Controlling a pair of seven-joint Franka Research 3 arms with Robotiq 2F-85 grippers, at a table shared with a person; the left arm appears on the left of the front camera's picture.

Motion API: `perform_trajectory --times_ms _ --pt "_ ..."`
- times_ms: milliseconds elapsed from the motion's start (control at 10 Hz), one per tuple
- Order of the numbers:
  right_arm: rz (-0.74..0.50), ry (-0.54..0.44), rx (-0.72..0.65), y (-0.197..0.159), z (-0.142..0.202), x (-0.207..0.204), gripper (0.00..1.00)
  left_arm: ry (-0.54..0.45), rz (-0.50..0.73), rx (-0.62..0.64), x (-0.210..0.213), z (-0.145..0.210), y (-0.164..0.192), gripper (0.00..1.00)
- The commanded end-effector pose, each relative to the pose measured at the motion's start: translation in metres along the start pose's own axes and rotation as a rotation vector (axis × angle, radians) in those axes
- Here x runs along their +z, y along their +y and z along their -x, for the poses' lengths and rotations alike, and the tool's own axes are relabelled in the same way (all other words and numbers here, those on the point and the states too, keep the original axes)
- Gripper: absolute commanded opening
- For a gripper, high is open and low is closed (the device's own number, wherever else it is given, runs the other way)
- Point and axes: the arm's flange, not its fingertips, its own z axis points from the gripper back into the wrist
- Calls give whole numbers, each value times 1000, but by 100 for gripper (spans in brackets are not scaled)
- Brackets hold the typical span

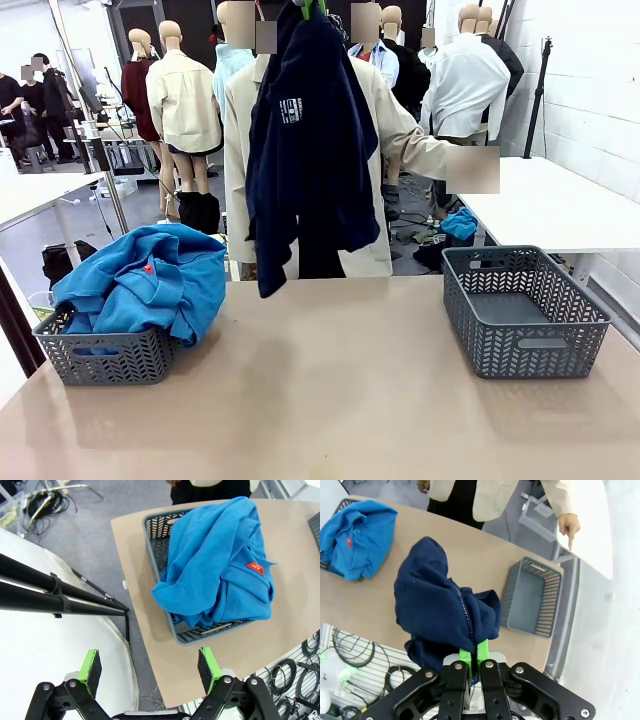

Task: Sort the tops and bottoms.
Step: Sort the clothes according to human instructions.

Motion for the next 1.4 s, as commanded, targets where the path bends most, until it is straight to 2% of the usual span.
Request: perform_trajectory --times_ms 0,700,800,1000,1300 --pt "-5 6 -5 -2 3 -1 0 2 -2 2 0 0 0 100" --pt "0 0 0 0 0 0 0 2 -2 2 0 0 0 100" --pt "70 46 24 -16 9 0 0 2 -2 2 0 0 0 100" --pt "176 0 -87 -54 32 2 0 2 -2 2 0 0 0 100" --pt "176 -36 -305 -133 83 -11 0 2 -2 2 0 0 0 100"
